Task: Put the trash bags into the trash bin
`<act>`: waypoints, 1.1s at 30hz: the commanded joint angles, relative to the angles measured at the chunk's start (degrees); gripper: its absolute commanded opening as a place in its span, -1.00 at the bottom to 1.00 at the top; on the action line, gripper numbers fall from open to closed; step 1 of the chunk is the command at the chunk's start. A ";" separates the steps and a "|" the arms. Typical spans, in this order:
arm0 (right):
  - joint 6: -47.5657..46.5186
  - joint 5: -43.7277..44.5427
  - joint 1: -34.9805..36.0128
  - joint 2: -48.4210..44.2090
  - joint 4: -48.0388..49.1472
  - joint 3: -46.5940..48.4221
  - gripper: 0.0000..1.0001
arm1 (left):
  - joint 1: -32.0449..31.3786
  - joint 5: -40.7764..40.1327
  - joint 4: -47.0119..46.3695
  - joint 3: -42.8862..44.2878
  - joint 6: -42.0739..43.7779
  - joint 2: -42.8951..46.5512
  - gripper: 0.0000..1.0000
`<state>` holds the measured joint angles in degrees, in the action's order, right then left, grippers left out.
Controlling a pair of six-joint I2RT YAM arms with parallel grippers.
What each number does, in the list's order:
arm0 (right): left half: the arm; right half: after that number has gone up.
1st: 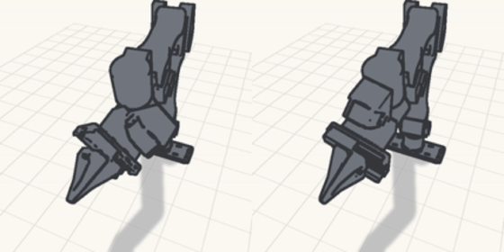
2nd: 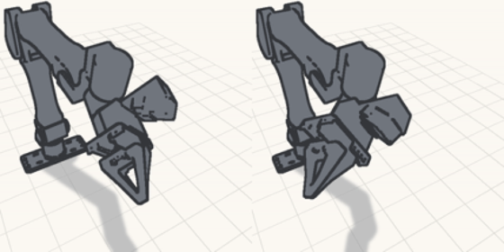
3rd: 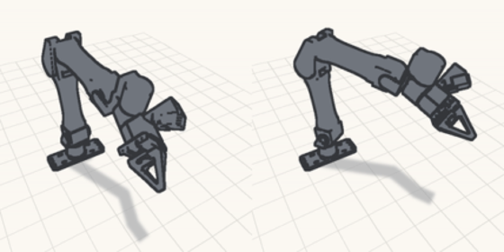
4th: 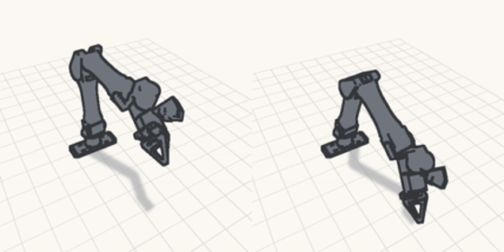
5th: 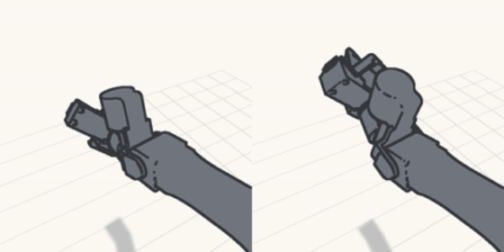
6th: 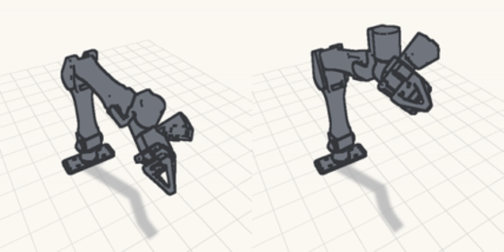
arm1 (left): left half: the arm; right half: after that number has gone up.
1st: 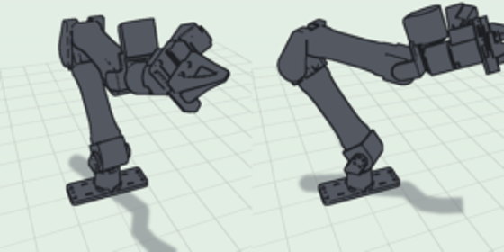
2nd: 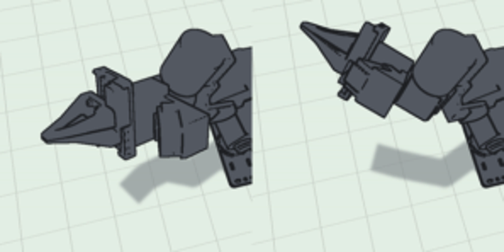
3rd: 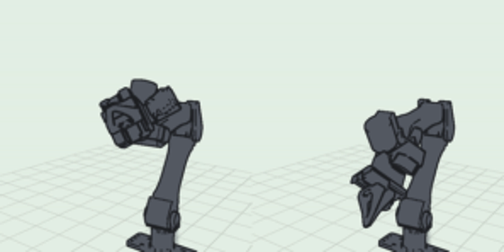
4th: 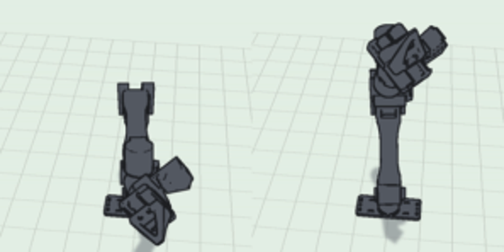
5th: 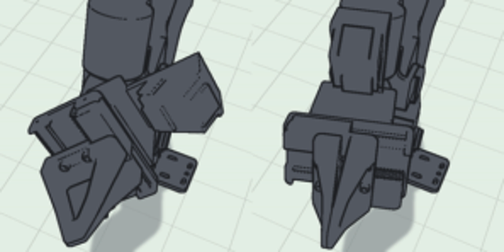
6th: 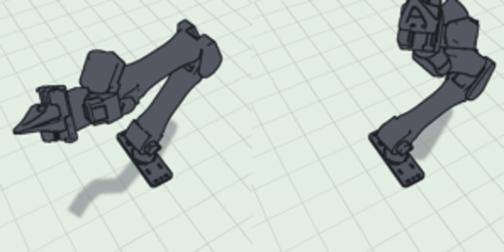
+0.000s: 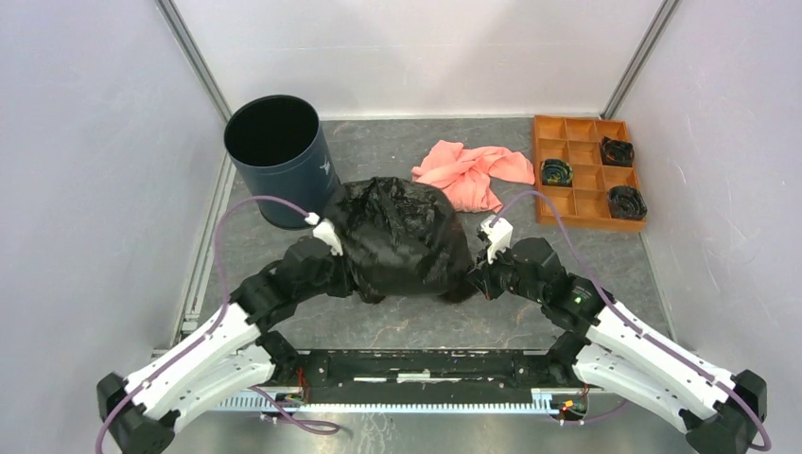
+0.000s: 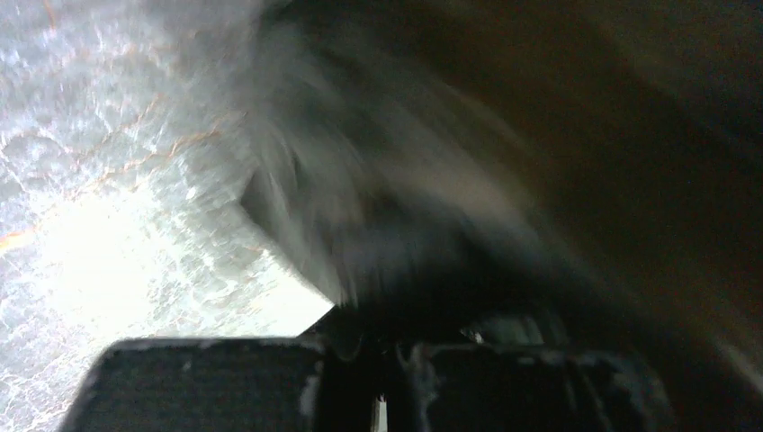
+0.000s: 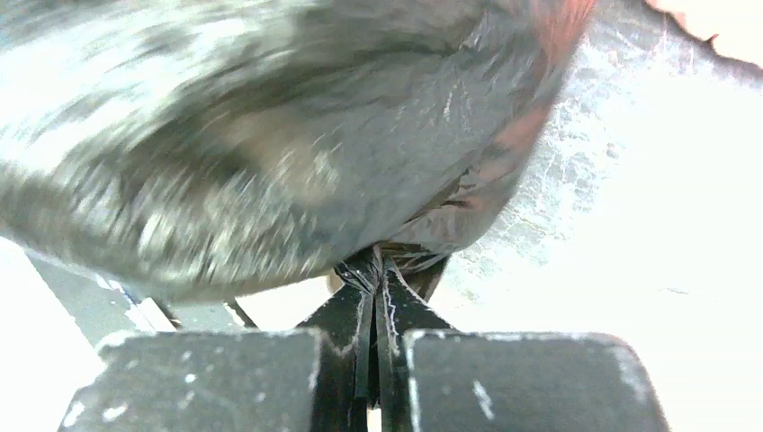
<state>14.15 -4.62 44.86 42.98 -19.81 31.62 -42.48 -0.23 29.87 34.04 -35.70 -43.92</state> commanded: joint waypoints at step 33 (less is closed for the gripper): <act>-0.61 -2.85 -0.15 7.77 12.58 27.69 -0.84 | 0.03 11.89 -12.17 31.38 1.63 -14.76 -0.96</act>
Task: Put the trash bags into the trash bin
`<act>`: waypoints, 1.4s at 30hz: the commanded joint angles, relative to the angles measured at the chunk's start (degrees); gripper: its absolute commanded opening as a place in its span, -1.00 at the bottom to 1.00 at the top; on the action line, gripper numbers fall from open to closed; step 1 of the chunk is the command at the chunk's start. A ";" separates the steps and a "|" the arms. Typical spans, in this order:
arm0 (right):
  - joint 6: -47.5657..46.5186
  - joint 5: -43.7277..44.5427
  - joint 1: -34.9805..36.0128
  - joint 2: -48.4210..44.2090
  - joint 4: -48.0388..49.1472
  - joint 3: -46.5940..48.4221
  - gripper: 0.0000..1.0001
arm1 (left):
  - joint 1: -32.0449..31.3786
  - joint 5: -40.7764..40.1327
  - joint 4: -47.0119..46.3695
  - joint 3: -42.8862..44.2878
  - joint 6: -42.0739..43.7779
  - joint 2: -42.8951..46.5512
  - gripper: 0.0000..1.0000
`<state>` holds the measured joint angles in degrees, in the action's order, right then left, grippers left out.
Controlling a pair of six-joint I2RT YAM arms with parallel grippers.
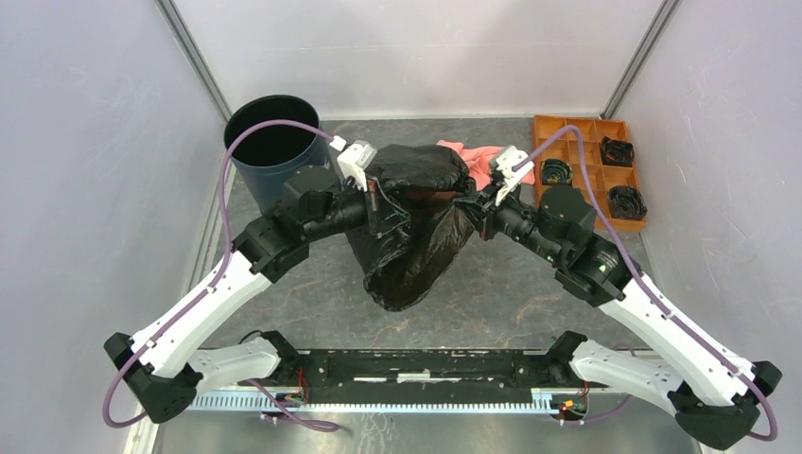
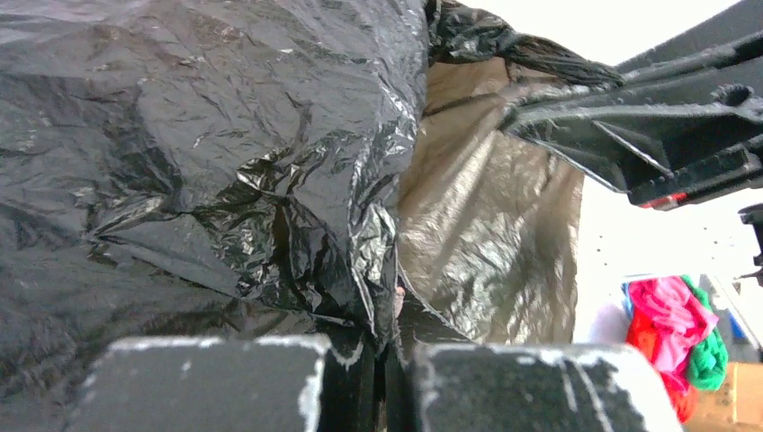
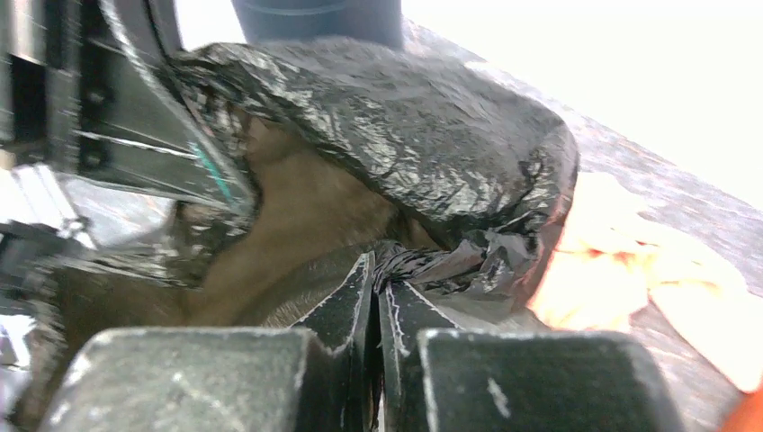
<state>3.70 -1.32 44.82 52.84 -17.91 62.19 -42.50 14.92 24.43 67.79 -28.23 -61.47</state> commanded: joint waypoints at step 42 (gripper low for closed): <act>3.48 14.64 5.46 -7.49 14.31 -18.77 -0.99 | 3.64 -48.33 18.41 24.37 8.35 -7.96 1.00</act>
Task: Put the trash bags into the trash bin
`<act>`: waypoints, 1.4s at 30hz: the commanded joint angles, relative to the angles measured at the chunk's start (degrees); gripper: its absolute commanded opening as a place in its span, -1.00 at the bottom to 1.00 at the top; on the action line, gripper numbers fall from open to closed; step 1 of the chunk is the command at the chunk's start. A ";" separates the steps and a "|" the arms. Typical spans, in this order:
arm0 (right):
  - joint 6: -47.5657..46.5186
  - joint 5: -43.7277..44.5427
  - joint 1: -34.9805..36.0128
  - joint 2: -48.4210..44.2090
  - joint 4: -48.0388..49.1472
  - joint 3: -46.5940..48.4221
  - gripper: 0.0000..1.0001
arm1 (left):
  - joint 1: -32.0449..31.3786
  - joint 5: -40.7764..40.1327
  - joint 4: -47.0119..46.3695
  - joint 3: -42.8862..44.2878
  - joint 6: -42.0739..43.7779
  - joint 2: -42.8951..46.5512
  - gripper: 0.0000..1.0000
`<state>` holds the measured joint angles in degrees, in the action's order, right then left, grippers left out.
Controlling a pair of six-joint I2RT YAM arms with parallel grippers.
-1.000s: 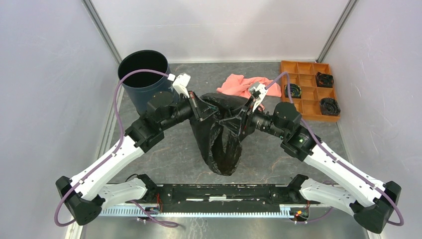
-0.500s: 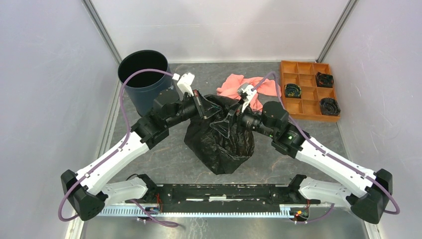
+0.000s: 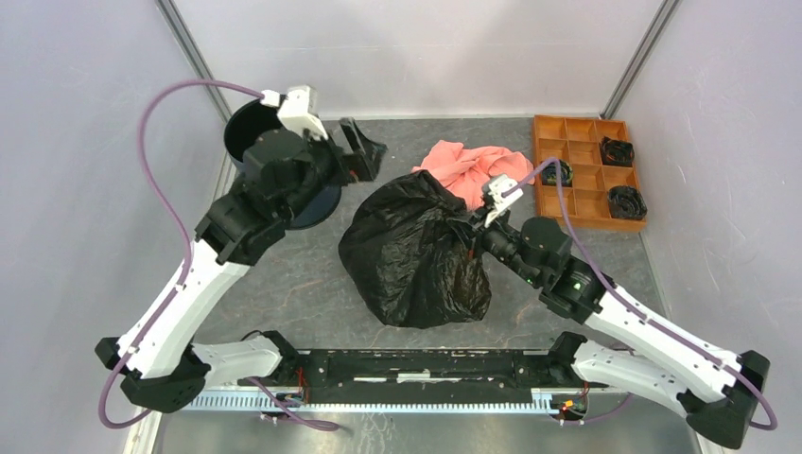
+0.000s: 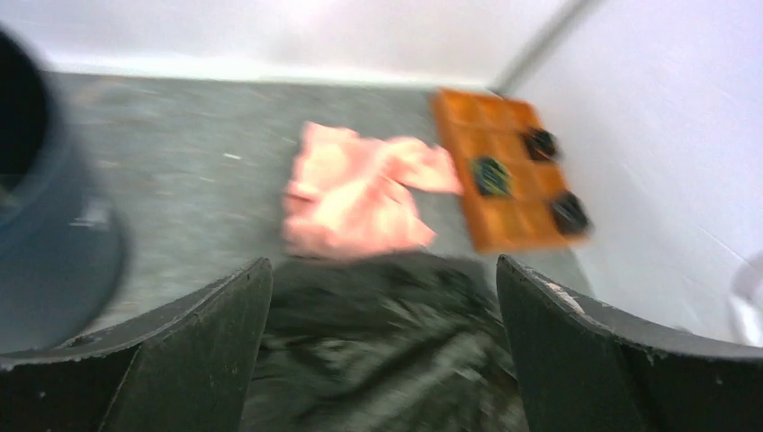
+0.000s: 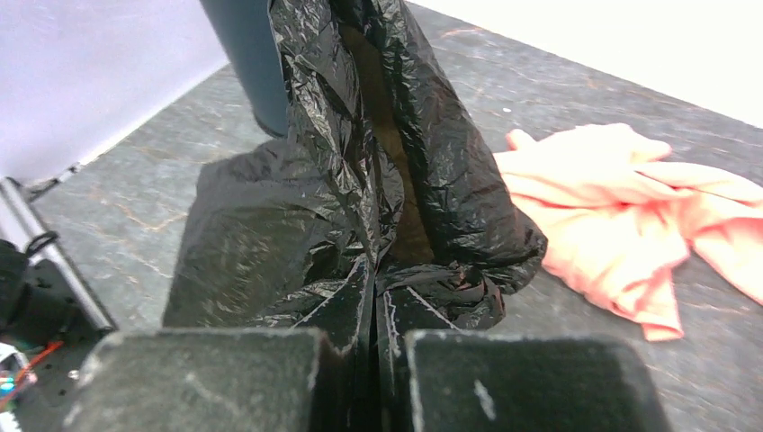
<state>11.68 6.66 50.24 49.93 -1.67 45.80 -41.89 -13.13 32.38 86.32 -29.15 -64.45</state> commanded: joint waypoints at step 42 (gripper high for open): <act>-8.32 11.97 0.03 -14.24 -11.67 8.02 -0.98 | 20.09 14.41 25.34 7.14 15.96 -16.53 -0.96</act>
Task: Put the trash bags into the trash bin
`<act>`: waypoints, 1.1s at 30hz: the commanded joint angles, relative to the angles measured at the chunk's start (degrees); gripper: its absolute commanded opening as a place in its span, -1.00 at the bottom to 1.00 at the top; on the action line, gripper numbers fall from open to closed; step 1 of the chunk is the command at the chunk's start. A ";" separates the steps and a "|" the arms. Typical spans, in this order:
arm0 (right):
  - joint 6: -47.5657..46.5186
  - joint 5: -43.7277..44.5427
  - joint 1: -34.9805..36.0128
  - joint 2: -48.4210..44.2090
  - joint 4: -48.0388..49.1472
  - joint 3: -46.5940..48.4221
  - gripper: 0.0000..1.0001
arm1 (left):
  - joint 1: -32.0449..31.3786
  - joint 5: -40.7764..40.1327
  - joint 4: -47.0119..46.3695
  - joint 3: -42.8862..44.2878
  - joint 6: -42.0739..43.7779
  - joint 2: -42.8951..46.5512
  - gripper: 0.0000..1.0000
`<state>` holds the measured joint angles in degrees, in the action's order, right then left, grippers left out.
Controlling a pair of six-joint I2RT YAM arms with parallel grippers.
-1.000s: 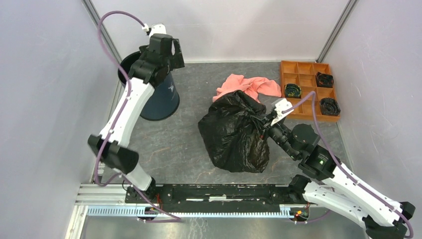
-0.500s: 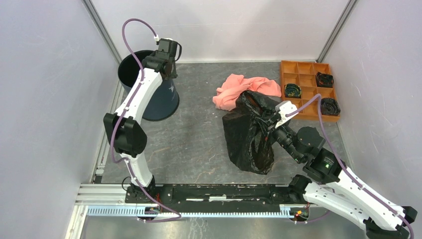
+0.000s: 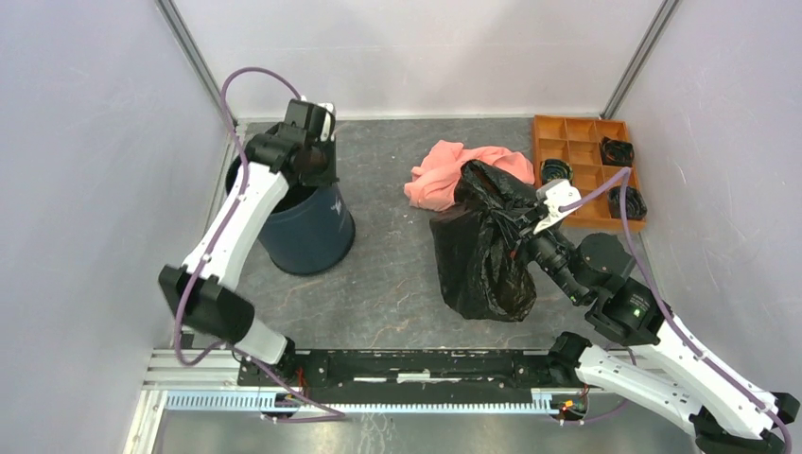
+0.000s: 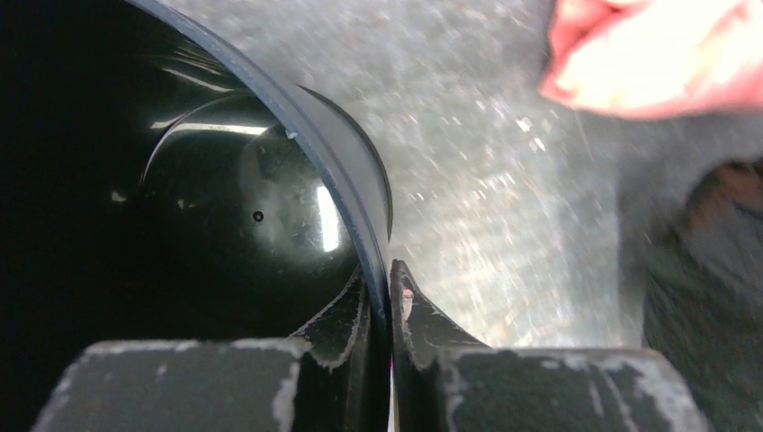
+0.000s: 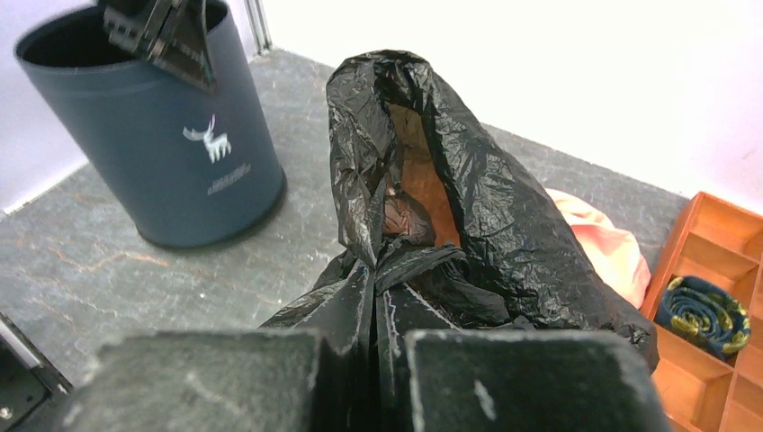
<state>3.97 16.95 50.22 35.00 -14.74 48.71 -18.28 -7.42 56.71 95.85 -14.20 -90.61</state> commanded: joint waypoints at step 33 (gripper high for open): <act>20.52 -38.17 8.64 42.20 21.04 53.88 -0.98 | -31.39 -4.73 -18.17 -20.12 -0.72 57.60 1.00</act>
<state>21.23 -13.80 53.08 68.01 1.83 91.20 -49.60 -5.19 40.73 78.70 -19.25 -38.11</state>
